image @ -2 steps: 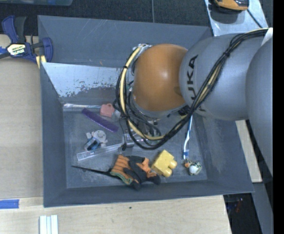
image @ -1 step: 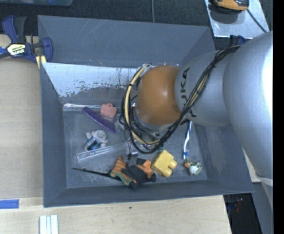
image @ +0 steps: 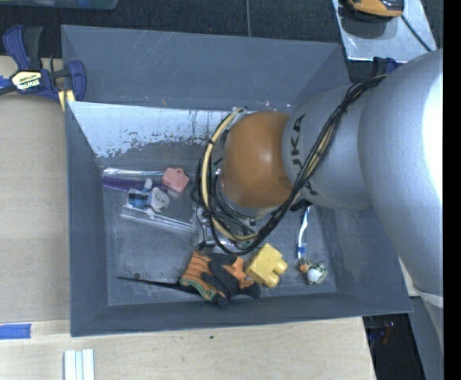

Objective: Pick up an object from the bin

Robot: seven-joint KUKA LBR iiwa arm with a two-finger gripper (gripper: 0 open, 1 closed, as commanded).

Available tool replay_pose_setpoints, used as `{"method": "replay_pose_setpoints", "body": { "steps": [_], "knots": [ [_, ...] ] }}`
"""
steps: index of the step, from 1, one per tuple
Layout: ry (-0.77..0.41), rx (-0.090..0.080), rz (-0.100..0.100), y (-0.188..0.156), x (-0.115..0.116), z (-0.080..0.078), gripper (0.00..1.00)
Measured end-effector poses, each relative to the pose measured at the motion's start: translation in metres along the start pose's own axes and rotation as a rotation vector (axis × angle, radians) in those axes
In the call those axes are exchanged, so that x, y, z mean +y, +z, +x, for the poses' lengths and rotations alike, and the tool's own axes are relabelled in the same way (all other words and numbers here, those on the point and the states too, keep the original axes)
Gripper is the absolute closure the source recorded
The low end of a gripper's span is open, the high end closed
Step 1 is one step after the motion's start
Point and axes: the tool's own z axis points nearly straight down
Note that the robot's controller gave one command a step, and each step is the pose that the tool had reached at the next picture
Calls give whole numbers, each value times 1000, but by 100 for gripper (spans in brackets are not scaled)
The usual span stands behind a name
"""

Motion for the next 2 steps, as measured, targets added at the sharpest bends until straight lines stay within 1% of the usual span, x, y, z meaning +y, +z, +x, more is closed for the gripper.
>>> {"method": "replay_pose_setpoints", "body": {
  "steps": [2],
  "knots": [
    [0,0,0,-7,0,0,100]
  ]
}}
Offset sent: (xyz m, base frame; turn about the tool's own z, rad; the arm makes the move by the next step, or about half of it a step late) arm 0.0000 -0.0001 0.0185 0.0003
